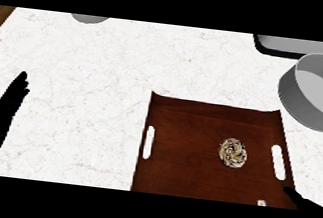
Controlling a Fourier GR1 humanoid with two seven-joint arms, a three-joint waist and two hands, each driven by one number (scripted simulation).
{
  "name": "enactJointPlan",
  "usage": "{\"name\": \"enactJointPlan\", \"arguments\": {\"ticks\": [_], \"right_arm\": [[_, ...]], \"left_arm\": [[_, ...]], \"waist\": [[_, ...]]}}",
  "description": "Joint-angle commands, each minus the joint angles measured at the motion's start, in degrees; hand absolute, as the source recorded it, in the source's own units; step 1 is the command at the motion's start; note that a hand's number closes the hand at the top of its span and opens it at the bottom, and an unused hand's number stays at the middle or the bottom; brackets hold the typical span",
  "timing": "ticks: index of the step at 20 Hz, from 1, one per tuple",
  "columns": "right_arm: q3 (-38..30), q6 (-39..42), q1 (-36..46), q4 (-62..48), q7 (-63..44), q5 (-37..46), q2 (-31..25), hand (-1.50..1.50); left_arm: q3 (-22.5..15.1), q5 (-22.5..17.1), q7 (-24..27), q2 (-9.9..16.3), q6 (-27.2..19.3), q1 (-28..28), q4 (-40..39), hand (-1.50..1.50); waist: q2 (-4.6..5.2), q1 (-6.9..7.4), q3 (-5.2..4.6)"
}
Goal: Pick the cupcake from the tray and place it in the pot
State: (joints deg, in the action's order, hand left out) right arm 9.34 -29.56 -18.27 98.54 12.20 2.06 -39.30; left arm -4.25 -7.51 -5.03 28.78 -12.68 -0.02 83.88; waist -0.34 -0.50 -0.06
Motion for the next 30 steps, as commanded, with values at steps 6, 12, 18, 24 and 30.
{"name": "enactJointPlan", "arguments": {"ticks": [6, 12, 18, 24, 30], "right_arm": [[2.7, 12.2, 6.5, 12.3, -27.5, 5.3, -11.8, -1.5], [9.5, 25.8, 16.0, 14.0, -42.6, 4.7, -16.2, -1.5], [16.1, 40.0, 28.1, 12.9, -59.6, -0.7, -15.0, -1.5], [21.0, 46.0, 40.4, 5.9, -70.5, -1.5, -1.0, -1.5], [21.1, 50.8, 45.2, -4.0, -71.5, 2.0, 6.5, -1.5]], "left_arm": [[-0.3, 1.9, -2.7, -0.2, 0.3, 0.6, 3.8, 0.0], [0.5, 1.2, -1.1, -1.3, 1.1, -0.3, 2.0, 0.0], [-0.2, 1.8, -1.8, -1.1, 2.4, -1.7, 2.5, 0.0], [1.2, 2.7, -1.5, -2.4, 2.5, -0.9, 0.5, 0.0], [2.3, 4.5, 1.6, -3.7, 3.3, 2.6, 0.8, 0.0]], "waist": [[0.43, 1.28, -0.05], [0.8, 2.36, -0.15], [0.92, 3.34, -0.15], [0.52, 1.75, -0.01], [0.45, 1.29, 0.01]]}}
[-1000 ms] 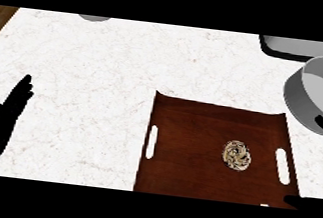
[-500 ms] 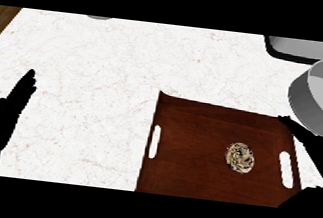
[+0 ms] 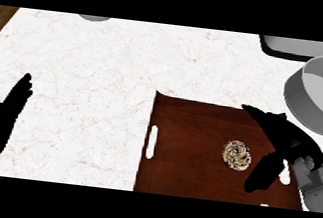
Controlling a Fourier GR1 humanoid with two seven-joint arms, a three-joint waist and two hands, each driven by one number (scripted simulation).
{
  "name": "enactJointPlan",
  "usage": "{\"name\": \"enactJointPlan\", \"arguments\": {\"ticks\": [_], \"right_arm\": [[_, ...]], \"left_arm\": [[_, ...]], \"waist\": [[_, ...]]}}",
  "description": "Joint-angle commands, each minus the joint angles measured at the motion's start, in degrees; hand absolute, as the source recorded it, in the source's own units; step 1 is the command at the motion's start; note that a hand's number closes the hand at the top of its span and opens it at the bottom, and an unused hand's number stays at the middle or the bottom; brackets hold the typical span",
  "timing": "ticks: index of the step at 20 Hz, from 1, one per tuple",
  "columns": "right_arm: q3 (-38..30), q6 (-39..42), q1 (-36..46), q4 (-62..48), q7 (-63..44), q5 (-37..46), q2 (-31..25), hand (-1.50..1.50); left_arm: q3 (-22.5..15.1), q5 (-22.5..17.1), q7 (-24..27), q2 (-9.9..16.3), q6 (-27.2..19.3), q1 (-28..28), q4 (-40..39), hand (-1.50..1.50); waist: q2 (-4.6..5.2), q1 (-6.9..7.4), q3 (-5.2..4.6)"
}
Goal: Pick the cupcake from the tray and place it in the pot
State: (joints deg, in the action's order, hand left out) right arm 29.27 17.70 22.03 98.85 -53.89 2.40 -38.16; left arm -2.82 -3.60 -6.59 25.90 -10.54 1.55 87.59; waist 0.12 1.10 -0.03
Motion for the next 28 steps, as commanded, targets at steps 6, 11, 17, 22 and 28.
{"name": "enactJointPlan", "arguments": {"ticks": [6, 11, 17, 22, 28], "right_arm": [[2.3, 5.8, 3.3, -7.5, -5.1, 6.6, 8.6, -1.5], [0.6, 8.1, 2.5, -8.3, -5.8, 8.3, 10.3, -1.5], [3.0, 5.5, -0.1, -14.0, -2.7, 15.1, 15.4, -1.5], [-1.4, 7.8, -1.9, -16.4, 3.0, 18.5, 13.9, -1.5], [-4.5, 9.7, 2.2, -24.2, 5.0, 23.4, 20.0, -1.5]], "left_arm": [[2.0, 1.2, -1.1, -1.2, 1.6, 1.6, 2.5, 0.0], [2.8, 2.8, -0.4, -3.1, 2.1, -3.1, -3.1, 0.0], [4.5, 3.1, 1.9, -3.1, 4.2, 1.2, -1.7, 0.0], [5.3, 4.9, -0.4, -4.8, 3.8, 1.1, 1.1, 0.0], [4.5, 8.3, -0.3, -8.3, 3.0, 2.1, 2.4, 0.0]], "waist": [[-0.15, -0.63, 0.02], [-0.14, -0.96, 0.02], [-0.1, -0.77, 0.02], [-0.15, -0.96, 0.03], [-0.11, -0.67, 0.04]]}}
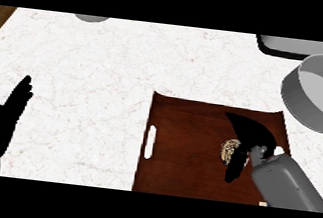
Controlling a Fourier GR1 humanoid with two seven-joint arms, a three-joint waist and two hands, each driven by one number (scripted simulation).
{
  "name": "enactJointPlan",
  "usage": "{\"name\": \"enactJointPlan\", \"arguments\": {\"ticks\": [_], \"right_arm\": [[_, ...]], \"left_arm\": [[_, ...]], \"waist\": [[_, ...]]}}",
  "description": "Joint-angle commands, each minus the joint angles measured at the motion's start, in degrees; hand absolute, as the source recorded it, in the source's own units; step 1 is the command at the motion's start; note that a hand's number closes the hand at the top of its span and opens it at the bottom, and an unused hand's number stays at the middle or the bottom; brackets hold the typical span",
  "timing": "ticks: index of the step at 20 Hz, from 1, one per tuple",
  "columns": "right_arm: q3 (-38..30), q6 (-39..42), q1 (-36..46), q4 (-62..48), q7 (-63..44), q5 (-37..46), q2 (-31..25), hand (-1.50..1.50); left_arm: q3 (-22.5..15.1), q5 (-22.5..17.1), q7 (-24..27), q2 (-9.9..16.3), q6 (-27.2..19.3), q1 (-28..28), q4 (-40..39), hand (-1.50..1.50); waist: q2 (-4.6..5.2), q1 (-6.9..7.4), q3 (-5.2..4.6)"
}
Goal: Pick the cupcake from the tray and place it in the pot
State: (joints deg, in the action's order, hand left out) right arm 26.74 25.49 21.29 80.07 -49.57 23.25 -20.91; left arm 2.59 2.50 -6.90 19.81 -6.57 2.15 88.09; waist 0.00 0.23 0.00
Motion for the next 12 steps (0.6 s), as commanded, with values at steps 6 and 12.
{"name": "enactJointPlan", "arguments": {"ticks": [6, 12], "right_arm": [[-1.3, 4.7, -2.3, 0.6, 7.1, 5.5, 0.8, 1.5], [-4.7, 7.5, -1.5, -0.3, 7.3, 8.3, 3.4, 1.5]], "left_arm": [[3.4, -0.1, -0.1, 0.1, 4.0, -1.2, -0.9, 0.0], [2.8, 2.9, 2.8, -3.1, 3.4, -0.1, -2.5, 0.0]], "waist": [[-0.01, -0.17, -0.01], [-0.01, -0.18, -0.02]]}}
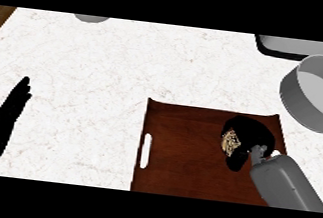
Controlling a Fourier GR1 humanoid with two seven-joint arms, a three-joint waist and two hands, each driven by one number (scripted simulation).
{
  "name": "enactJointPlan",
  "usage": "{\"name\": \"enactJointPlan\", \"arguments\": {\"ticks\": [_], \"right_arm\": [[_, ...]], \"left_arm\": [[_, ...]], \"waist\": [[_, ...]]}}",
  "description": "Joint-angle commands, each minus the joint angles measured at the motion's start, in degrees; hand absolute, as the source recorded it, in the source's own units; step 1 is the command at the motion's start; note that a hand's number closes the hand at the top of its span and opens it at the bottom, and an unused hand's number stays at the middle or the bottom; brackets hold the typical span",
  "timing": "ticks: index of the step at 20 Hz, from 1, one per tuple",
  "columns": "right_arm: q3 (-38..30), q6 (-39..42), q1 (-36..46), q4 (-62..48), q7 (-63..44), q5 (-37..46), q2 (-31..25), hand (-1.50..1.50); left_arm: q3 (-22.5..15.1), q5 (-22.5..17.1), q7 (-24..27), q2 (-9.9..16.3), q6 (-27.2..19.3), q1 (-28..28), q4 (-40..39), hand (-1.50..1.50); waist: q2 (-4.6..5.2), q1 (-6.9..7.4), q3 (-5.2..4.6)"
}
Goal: Pick the cupcake from the tray and place it in the pot
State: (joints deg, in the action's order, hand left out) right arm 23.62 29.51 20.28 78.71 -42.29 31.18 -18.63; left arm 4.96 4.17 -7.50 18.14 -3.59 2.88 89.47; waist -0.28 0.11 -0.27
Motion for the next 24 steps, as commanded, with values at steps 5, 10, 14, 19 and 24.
{"name": "enactJointPlan", "arguments": {"ticks": [5, 10, 14, 19, 24], "right_arm": [[-6.1, -8.3, 4.9, -7.6, -1.7, 4.8, 6.9, 1.5], [-13.8, -14.7, 12.0, -13.3, -2.1, 6.5, 5.0, 1.5], [-10.9, -16.1, 12.8, -10.9, -6.2, 12.4, 6.2, 1.5], [-6.4, -20.3, 11.3, -1.4, -10.6, 21.4, 2.9, 1.5], [-8.0, -23.0, 17.7, 2.1, -16.3, 31.2, -3.4, 1.5]], "left_arm": [[2.4, -0.4, 0.1, 0.2, 1.8, -2.5, -2.9, 0.0], [-0.5, 1.6, -2.0, -2.8, -0.2, -3.0, -0.2, 0.0], [3.4, -0.5, 2.5, -0.1, 3.2, -1.4, -2.5, 0.0], [2.9, 1.2, 3.9, -1.3, 1.8, -1.1, -6.1, 0.0], [3.0, 0.1, 1.4, -0.9, 2.6, 0.6, -0.7, 0.0]], "waist": [[0.46, 0.45, 0.28], [0.53, 0.68, 0.3], [0.29, 0.31, 0.25], [-0.08, -1.16, 0.15], [-0.27, -0.34, 0.19]]}}
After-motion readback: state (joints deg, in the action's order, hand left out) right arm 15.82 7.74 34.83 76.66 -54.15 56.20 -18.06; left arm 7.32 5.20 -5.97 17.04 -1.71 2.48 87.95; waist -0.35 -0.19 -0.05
